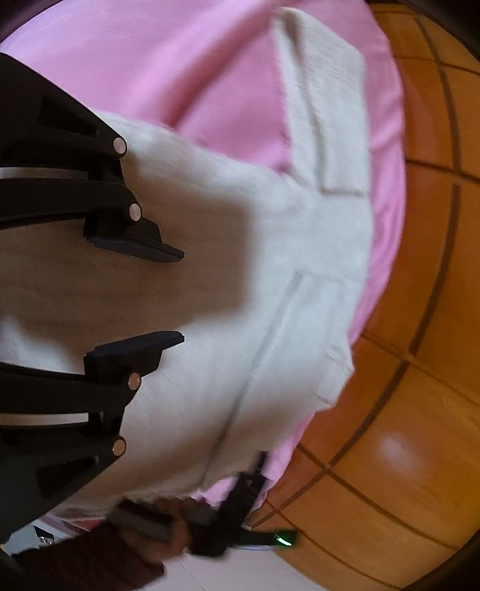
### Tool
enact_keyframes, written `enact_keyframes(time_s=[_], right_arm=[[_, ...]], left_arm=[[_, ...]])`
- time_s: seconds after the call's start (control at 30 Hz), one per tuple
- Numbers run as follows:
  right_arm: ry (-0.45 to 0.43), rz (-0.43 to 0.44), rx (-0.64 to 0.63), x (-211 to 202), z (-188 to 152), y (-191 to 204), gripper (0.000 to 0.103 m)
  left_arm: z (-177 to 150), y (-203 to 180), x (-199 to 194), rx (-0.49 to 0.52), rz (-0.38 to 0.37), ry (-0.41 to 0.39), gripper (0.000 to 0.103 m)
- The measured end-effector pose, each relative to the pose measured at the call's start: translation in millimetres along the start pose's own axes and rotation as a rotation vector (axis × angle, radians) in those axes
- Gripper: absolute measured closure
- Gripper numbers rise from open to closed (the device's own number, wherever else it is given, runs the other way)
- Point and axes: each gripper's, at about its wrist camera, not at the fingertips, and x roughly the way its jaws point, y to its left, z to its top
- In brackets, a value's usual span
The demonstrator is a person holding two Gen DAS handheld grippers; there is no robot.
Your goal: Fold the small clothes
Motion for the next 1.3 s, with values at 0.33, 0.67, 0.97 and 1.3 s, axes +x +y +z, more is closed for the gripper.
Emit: enact_keyframes(time_s=[0.33,0.67,0.97,1.3], right_arm=[[0.385,0.688,-0.243,29.8,-4.5,232.7,0.045],[0.485,0.569,-0.241,93.4,-13.2,339.8,0.097],[0.158,0.613,-0.218,-9.0,55.6,290.4,0.098],[-0.039,0.425,0.021,-61.0,95.5,102.5,0.098]], left_arm=[[-23.7,7.5,10.1,0.053,-0.018,-0.053,0.066],[-30.4,14.4,7.3,0.036,-0.063,-0.066,0.065],[-38.0,13.0,4.3,0.05,-0.043,-0.068,0.064],[-27.1,-6.6,15.6,0.07,0.009,-0.046,0.064]])
